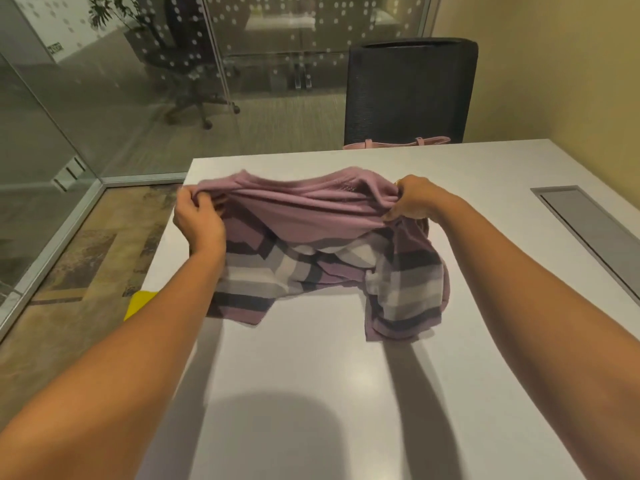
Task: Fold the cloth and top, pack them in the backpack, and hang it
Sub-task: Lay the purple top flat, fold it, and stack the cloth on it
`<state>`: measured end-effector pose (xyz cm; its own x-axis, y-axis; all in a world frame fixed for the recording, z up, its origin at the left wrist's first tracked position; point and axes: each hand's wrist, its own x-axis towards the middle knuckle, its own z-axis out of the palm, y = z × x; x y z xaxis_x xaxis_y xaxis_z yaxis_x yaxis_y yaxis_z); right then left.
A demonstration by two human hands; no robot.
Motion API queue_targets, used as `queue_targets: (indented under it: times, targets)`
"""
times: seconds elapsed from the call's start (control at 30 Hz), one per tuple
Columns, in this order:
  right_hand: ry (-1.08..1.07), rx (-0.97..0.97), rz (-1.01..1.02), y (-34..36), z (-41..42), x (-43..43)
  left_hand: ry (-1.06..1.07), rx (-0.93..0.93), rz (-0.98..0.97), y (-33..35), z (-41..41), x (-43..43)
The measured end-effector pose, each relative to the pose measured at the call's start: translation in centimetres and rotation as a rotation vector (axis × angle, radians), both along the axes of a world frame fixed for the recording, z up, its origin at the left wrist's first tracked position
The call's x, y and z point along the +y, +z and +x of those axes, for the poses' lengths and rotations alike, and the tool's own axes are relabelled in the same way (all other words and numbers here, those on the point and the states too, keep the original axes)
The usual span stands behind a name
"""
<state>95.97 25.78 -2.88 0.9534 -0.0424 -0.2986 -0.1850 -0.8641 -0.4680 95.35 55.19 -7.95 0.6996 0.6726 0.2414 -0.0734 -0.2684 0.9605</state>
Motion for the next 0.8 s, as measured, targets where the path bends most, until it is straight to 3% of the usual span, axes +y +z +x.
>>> queue_targets:
  times: [0.1, 0.23, 0.43, 0.67, 0.73, 0.8]
  targets:
    - [-0.115, -0.196, -0.09, 0.1, 1.5, 0.3, -0.034, -0.044, -0.014, 1.5, 1.5, -0.2]
    - [-0.312, -0.499, -0.326, -2.3, 1.7, -0.2, -0.349, 0.254, -0.117, 0.2, 3.3, 0.3]
    - [-0.541, -0.218, -0.018, -5.5, 1.8, -2.2, -0.61, 0.412, -0.023, -1.0, 3.1, -1.3]
    - [-0.508, -0.167, 0.014, -2.7, 6.6, -2.2, -0.778, 0.651, -0.016, -3.8, 3.3, -4.0]
    - [-0.55, -0.196, 0.234, -1.4, 8.0, -2.1, -0.74, 0.666, 0.029, -5.2, 3.4, -4.7]
    - [-0.507, -0.239, 0.713, -0.9, 8.8, -1.8, -0.656, 0.676, 0.07, -6.5, 3.4, -5.3]
